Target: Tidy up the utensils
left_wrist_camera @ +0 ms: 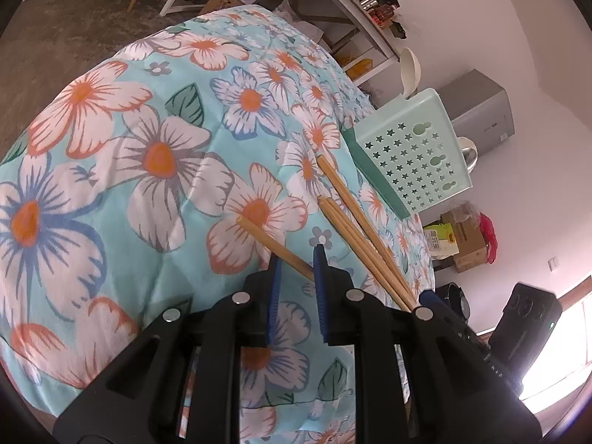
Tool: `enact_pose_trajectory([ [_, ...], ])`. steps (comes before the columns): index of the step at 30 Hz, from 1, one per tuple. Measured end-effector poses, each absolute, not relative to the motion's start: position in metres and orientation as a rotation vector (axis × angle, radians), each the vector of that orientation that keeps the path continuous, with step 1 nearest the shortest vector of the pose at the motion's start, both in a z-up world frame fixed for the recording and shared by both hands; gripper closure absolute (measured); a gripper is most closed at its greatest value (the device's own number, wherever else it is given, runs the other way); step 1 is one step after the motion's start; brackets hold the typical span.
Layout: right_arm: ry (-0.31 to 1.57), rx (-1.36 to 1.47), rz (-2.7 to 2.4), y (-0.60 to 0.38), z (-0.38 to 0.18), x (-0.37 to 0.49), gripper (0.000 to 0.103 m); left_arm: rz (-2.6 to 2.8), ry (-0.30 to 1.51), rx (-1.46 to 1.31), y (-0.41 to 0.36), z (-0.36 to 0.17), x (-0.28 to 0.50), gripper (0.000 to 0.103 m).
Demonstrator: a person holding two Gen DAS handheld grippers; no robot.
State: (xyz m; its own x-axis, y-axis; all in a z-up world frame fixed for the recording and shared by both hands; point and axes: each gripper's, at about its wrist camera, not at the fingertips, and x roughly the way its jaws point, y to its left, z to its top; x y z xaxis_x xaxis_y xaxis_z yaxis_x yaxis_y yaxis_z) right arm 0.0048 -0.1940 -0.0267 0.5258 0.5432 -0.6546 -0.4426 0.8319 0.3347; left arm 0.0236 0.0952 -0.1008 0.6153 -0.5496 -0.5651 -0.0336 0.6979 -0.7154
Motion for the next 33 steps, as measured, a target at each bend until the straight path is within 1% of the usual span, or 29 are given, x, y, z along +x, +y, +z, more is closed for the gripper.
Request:
enact_pose_trajectory([
  [7,0.866,0.136,0.661,-0.177,-0.031,0.025,0.064,-0.342,0.853,-0.755,0.096,-0.103,0.021,0.086],
  [13,0.960,0.185,0.647,-0.175,-0.051,0.041,0.065,-0.344,0.851,-0.756,0.096,-0.104,0.020,0.086],
  [21,0.941,0.274,0.657,-0.188,-0.040,0.053,0.065,-0.350,0.847,-0.745,0.096,-0.103,0.022,0.085],
  [26,0.989,0.252,0.624,-0.187,-0.054,0.058,0.066,-0.355,0.843,-0.737,0.095,-0.104,0.023,0.085],
  [33,0.943,0.200,0.590,-0.188,-0.036,0.066,0.066,-0.359,0.842,-0.727,0.095,-0.104,0.025,0.084],
])
